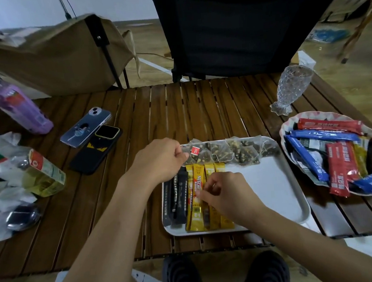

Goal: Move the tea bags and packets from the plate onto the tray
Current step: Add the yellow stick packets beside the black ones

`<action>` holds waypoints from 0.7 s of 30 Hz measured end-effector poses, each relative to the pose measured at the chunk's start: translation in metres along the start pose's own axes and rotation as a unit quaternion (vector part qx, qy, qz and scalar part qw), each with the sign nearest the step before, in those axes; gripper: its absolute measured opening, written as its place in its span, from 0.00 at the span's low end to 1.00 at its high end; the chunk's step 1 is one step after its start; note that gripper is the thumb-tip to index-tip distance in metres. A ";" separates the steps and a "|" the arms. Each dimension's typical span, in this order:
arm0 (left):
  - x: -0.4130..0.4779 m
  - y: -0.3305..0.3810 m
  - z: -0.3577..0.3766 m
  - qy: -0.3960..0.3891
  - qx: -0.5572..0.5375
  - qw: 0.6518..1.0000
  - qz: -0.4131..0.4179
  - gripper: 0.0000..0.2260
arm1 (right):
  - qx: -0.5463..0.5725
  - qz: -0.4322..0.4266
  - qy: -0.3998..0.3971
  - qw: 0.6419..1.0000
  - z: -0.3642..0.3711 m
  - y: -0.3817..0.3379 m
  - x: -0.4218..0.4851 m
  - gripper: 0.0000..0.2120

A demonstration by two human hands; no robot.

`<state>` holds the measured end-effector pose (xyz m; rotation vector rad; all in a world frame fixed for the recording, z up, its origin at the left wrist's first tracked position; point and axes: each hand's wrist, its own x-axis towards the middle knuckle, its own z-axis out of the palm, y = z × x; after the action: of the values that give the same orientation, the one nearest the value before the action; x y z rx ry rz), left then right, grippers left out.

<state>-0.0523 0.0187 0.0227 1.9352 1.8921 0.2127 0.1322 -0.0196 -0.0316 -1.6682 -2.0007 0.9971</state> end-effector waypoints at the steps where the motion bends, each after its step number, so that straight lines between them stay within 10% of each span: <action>1: 0.000 0.000 0.000 0.000 0.003 1.000 0.001 0.11 | -0.015 -0.009 0.004 1.000 0.000 0.000 -0.001 0.12; 14: 0.002 0.044 0.016 0.085 0.027 0.994 0.057 0.09 | -0.165 -0.024 0.103 0.981 -0.110 0.027 0.002 0.09; 21: 0.003 0.058 0.022 0.078 0.069 0.992 0.068 0.11 | -0.271 0.194 0.208 0.920 -0.216 0.119 0.003 0.07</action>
<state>0.0095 0.0184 0.0252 2.2015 1.9174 0.2869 0.3585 0.0529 0.0331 -2.3908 -1.7761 0.1324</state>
